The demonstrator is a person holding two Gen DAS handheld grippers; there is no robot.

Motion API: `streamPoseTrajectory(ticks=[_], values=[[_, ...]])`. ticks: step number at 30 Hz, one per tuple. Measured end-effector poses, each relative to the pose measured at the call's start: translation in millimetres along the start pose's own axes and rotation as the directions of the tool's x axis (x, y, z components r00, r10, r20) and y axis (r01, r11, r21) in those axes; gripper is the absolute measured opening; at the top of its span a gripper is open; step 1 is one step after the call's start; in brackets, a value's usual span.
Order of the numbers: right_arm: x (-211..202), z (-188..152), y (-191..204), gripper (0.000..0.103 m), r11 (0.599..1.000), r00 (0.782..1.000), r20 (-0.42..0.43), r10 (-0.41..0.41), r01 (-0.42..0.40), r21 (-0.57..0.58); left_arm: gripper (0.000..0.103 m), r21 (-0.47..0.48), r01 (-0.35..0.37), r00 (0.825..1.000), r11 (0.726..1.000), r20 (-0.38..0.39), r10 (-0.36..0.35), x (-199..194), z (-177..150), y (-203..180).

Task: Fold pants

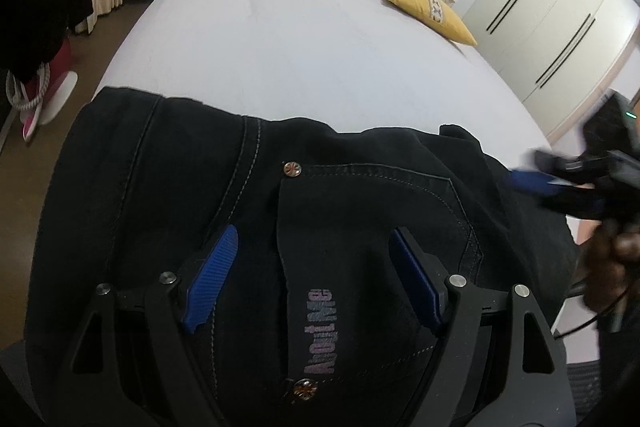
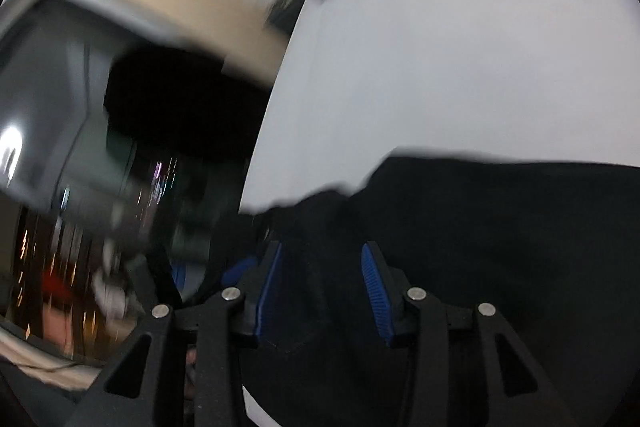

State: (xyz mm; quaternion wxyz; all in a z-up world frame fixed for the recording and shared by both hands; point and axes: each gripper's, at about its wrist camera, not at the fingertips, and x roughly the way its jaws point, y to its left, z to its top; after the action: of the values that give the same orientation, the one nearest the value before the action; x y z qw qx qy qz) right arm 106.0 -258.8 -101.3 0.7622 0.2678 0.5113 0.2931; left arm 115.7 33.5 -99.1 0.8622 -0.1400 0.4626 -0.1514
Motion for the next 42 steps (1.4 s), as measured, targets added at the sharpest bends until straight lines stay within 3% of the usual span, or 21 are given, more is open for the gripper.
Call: streamPoseTrajectory(ticks=[2,4,5,6,8,11,13,15,17,19,21,24,27,31,32,34,36,39,41,42], values=[[33.1,12.6,-13.4,0.041,0.999,0.998,-0.056,-0.009,0.011,0.037,0.077,0.016,-0.018,1.000,1.000,-0.001,0.018,-2.7,-4.6,0.5],[50.1,26.8,-43.9,0.007,0.994,0.997,-0.069,-0.020,0.028,0.110,0.077,0.028,-0.039,0.999,0.999,0.001,0.039,-5.2,-10.2,1.2],[49.8,35.0,-61.3,0.000,0.987,0.998,-0.052,-0.034,0.042,0.152,0.077,0.025,-0.039,0.999,0.999,0.004,0.039,-5.0,-10.1,1.2],[42.4,41.3,-74.0,0.000,0.981,1.000,-0.008,-0.013,0.014,0.194,0.077,0.019,-0.040,0.999,0.999,0.006,0.040,-3.8,-11.0,1.4],[11.6,53.5,-92.0,0.000,0.959,0.979,0.115,-0.166,0.133,0.252,0.077,0.010,-0.035,0.999,0.999,0.011,0.035,-5.9,-12.2,3.9],[-21.7,57.4,-100.5,0.041,0.935,0.962,0.206,-0.178,0.100,0.341,0.077,0.007,-0.029,0.999,1.000,0.025,0.029,-10.9,-15.2,5.5],[-30.2,39.6,-77.1,0.042,0.965,0.975,0.206,-0.087,0.030,0.262,0.077,0.010,-0.031,0.999,0.999,0.033,0.031,-11.5,-17.5,4.9],[-21.9,22.1,-64.7,0.053,0.979,0.989,0.151,-0.003,-0.028,0.201,0.077,0.011,-0.041,0.999,0.999,0.036,0.041,-9.1,-15.6,-1.0],[-17.6,-5.0,-67.7,0.053,0.983,0.996,0.085,-0.012,-0.003,0.183,0.077,0.022,-0.055,0.998,0.998,0.031,0.054,-9.9,-15.6,-3.9],[-34.1,-28.2,-94.4,0.030,0.971,0.991,0.136,0.007,-0.040,0.237,0.077,0.035,-0.067,0.997,0.997,0.034,0.066,-12.5,-18.7,-6.3],[-75.3,-52.6,-136.8,0.005,0.927,0.975,0.223,-0.009,-0.076,0.367,0.077,0.056,-0.087,0.996,0.995,0.034,0.085,-13.1,-21.1,-7.9],[-153.3,-92.0,-184.2,0.001,0.887,0.916,0.367,-0.159,-0.031,0.461,0.077,0.077,-0.115,0.993,0.990,0.033,0.113,-16.1,-25.4,-11.0],[-230.7,-126.1,-227.6,0.000,0.826,0.837,0.449,-0.313,0.007,0.563,0.077,0.091,-0.147,0.989,0.985,0.023,0.146,-20.2,-27.9,-17.3],[-324.1,-175.1,-268.1,0.001,0.708,0.682,0.507,-0.528,0.023,0.706,0.077,0.100,-0.157,0.987,0.982,0.040,0.154,-37.8,-26.5,-37.1],[-340.0,-183.1,-270.3,0.011,0.694,0.662,0.520,-0.540,0.001,0.719,0.077,0.112,-0.148,0.988,0.983,0.053,0.143,-42.6,-24.2,-46.2],[-347.5,-187.5,-268.0,0.030,0.725,0.645,0.575,-0.504,-0.047,0.688,0.077,0.135,-0.102,0.994,0.986,0.059,0.094,-45.7,-17.9,-68.9],[-345.1,-180.2,-255.7,0.045,0.801,0.663,0.638,-0.390,-0.097,0.591,0.078,0.166,-0.037,0.998,0.985,0.055,0.028,-41.5,-13.1,-95.4],[-306.9,-158.2,-239.0,0.046,0.870,0.731,0.629,-0.264,-0.101,0.483,0.078,0.232,0.026,0.999,0.972,0.023,-0.032,-24.4,-10.7,-137.9],[-281.1,-145.2,-241.7,0.048,0.871,0.760,0.598,-0.253,-0.090,0.483,0.078,0.298,0.065,0.998,0.952,-0.006,-0.067,-8.5,-14.8,-166.9],[-277.6,-146.2,-254.6,0.040,0.853,0.764,0.585,-0.273,-0.089,0.515,0.078,0.319,0.067,0.998,0.945,-0.020,-0.064,-1.2,-17.2,-173.7]])
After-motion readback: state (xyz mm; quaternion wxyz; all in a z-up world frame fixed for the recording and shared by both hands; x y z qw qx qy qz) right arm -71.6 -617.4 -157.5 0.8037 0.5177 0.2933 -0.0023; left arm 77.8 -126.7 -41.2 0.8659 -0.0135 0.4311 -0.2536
